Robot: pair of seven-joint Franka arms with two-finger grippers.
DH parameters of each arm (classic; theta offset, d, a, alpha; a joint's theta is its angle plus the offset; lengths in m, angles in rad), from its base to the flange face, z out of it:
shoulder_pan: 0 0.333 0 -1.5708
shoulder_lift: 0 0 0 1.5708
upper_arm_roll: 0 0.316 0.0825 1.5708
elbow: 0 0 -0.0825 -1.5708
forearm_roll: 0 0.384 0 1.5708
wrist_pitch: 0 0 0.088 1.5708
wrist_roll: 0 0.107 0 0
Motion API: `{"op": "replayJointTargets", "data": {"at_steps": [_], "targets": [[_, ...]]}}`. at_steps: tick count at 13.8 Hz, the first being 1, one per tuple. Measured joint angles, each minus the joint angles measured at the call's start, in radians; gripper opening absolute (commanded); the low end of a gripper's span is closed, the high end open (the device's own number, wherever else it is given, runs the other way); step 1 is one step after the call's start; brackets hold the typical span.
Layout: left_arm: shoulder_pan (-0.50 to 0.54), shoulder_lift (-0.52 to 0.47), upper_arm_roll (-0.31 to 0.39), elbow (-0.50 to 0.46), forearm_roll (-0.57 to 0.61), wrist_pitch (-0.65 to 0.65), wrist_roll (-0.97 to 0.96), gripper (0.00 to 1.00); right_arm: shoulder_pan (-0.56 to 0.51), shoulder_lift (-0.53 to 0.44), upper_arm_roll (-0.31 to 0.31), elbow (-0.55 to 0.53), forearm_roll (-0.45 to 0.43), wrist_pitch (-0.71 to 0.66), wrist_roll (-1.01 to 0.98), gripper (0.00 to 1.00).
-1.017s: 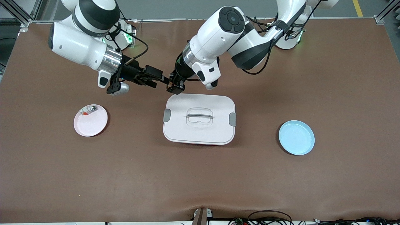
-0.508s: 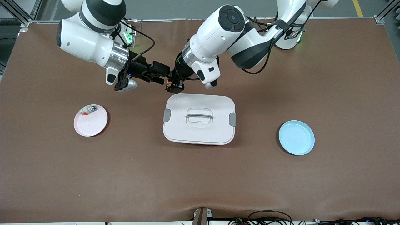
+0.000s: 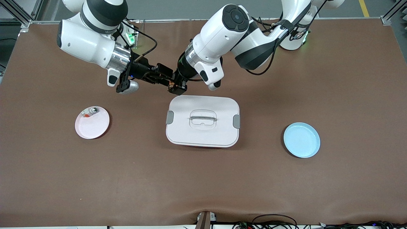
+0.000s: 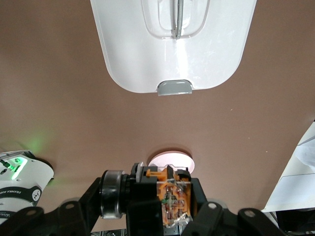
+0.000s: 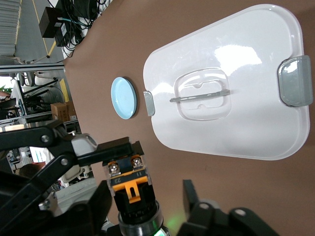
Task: Transfer orange switch to right arm and place
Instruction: 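Open the left gripper and pull both grippers apart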
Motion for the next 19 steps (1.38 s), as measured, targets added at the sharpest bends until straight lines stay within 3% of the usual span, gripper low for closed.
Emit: {"op": "replayJointTargets", "data": {"at_steps": [1, 2, 8, 10, 12, 14, 19], "targets": [[0.000, 0.001, 0.000, 0.000, 0.000, 0.000, 0.000, 0.00, 0.001, 0.000, 0.000, 0.005, 0.004, 0.000, 0.000, 0.03], [-0.001, 0.001, 0.000, 0.000, 0.000, 0.000, 0.000, 0.00, 0.001, 0.000, 0.000, 0.010, 0.007, 0.000, 0.000, 0.00], [0.001, 0.001, 0.000, 0.001, -0.002, -0.001, 0.000, 0.00, 0.002, 0.000, 0.000, 0.014, 0.007, -0.001, -0.009, 0.00], [0.001, 0.001, 0.000, 0.001, -0.002, -0.001, 0.000, 0.04, 0.002, 0.000, 0.000, 0.014, 0.007, -0.001, -0.009, 0.00], [0.001, 0.001, 0.000, 0.002, -0.002, -0.001, 0.000, 0.36, 0.002, 0.000, 0.000, 0.014, 0.007, -0.001, -0.009, 0.00], [0.002, 0.001, 0.000, 0.003, -0.002, -0.001, 0.000, 1.00, 0.002, 0.000, -0.001, 0.016, 0.007, -0.001, -0.009, 0.00], [0.015, 0.000, 0.000, 0.034, -0.002, 0.001, 0.000, 1.00, 0.002, 0.004, -0.003, 0.019, 0.007, 0.000, -0.004, 0.00]]}}
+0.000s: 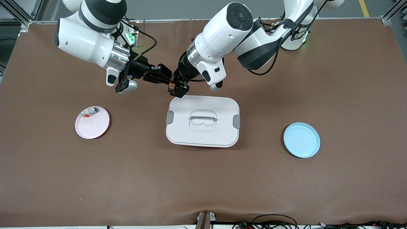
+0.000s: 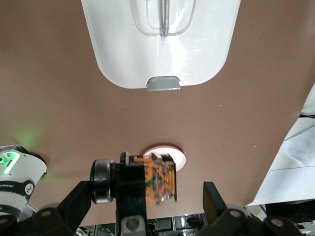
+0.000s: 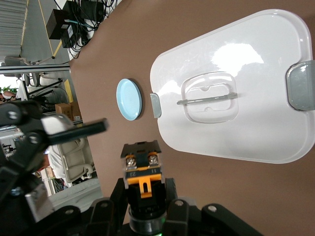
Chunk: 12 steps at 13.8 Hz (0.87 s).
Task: Transfer orange switch to right arm and place
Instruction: 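Open the left gripper and pull both grippers apart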
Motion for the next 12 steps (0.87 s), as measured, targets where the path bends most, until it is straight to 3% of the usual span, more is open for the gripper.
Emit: {"op": "replayJointTargets", "data": {"at_steps": [5, 9, 12], "targets": [[0.028, -0.013, 0.001, 0.013, 0.000, -0.001, 0.022, 1.00, -0.017, 0.000, -0.015, 0.014, -0.010, -0.077, 0.000, 0.00], [0.093, -0.041, 0.007, 0.015, 0.001, -0.007, 0.099, 1.00, -0.075, -0.001, -0.020, 0.102, -0.224, -0.262, -0.002, 0.00], [0.145, -0.068, 0.025, 0.015, 0.026, -0.096, 0.266, 1.00, -0.129, -0.002, -0.023, 0.173, -0.347, -0.384, -0.069, 0.00]]}}
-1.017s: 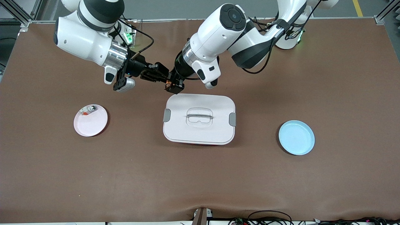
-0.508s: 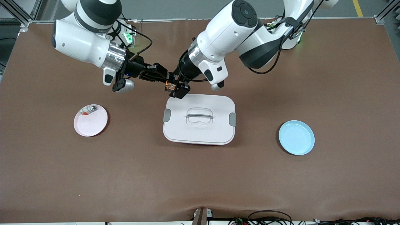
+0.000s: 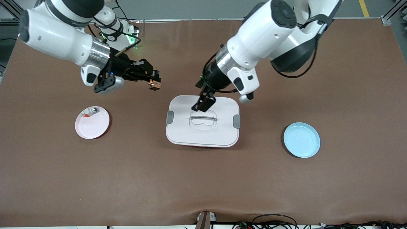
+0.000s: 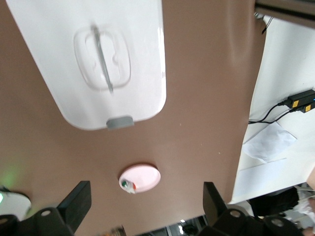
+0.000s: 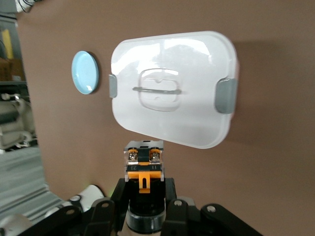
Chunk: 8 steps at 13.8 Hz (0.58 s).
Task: Transfer orange switch to right arm and place
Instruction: 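Open the left gripper and pull both grippers apart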
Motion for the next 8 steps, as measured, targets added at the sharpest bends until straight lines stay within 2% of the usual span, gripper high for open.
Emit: {"op": "replayJointTargets", "data": {"at_steps": [3, 8], "targets": [[0.055, -0.041, 0.002, 0.001, 0.103, -0.139, 0.198, 1.00, -0.020, 0.000, -0.002, 0.041, -0.195, -0.062, -0.167, 0.00], [0.140, -0.105, 0.006, -0.001, 0.227, -0.425, 0.635, 1.00, -0.037, 0.001, -0.002, 0.047, -0.479, -0.087, -0.515, 0.00]]}}
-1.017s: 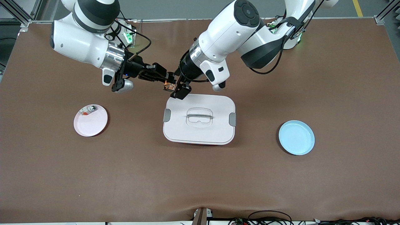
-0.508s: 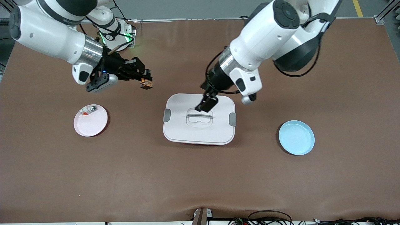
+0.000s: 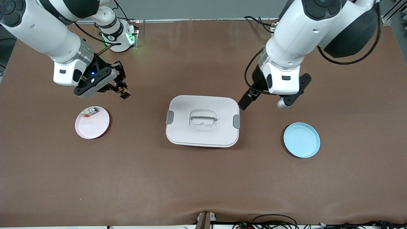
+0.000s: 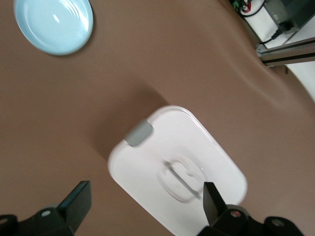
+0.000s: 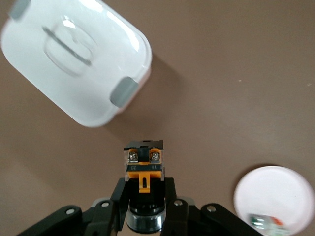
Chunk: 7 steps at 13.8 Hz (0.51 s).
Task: Transfer orange switch to right arm and place
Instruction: 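Open the left gripper and pull both grippers apart, then carry the switch with the right gripper over the white plate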
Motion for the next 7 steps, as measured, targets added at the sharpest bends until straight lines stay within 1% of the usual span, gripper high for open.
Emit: {"op": "replayJointTargets", "data": {"at_steps": [2, 5, 7], "targets": [[0.060, -0.013, 0.003, 0.000, 0.013, -0.071, 0.139, 1.00, -0.027, 0.001, -0.001, 0.000, -0.061, -0.017, -0.153, 0.00], [0.153, -0.023, 0.005, -0.001, 0.026, -0.110, 0.297, 1.00, -0.095, 0.006, -0.003, -0.009, -0.104, -0.025, -0.390, 0.00], [0.198, -0.034, 0.005, -0.001, 0.042, -0.145, 0.403, 1.00, -0.139, 0.015, -0.004, -0.023, -0.135, -0.023, -0.518, 0.00]]}}
